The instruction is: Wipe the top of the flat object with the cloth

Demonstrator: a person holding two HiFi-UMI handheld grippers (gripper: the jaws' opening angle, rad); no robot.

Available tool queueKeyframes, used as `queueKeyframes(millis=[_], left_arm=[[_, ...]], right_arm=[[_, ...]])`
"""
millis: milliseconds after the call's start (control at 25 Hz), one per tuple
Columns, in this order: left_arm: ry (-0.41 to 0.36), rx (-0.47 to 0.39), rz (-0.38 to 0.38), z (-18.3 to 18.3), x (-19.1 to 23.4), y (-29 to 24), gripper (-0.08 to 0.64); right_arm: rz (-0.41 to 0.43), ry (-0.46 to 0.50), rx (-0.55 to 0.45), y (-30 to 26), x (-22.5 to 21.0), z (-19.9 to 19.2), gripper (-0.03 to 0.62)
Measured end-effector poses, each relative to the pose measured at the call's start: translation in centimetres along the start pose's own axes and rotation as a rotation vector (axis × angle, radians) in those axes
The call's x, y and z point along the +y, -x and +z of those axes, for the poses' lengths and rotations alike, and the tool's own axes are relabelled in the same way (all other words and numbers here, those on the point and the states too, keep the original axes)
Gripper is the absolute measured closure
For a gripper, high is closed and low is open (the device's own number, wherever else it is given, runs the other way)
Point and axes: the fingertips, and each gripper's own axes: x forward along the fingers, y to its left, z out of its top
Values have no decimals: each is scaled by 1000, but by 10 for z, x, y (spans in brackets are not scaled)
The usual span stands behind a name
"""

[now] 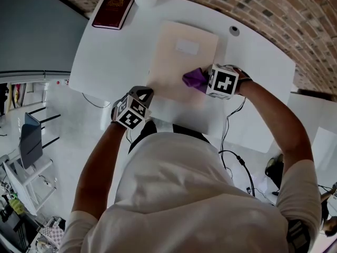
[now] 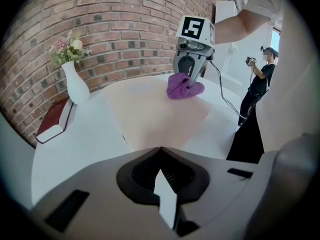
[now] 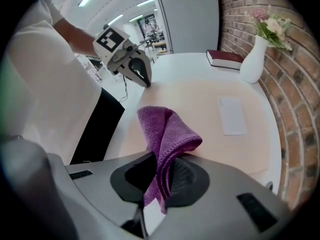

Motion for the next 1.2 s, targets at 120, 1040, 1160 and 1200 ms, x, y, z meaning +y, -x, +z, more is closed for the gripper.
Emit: queueKeyframes(millis=[120,1040,1160,1200], left_arm=[[-2,4,3,0,0,0,535],[-26,48,21,4,0,-5,535],[-21,52,21,3,0,-4,535],[-19,52,22,4,0,-4,537]], right_arm=[[-45,-22,10,7,-31,-12,518],[-255,-240,12,52,-192,-66,518],[-285,-271,10,53,-203,-71,518],[-295,-280,9,54,-206,-73,518]])
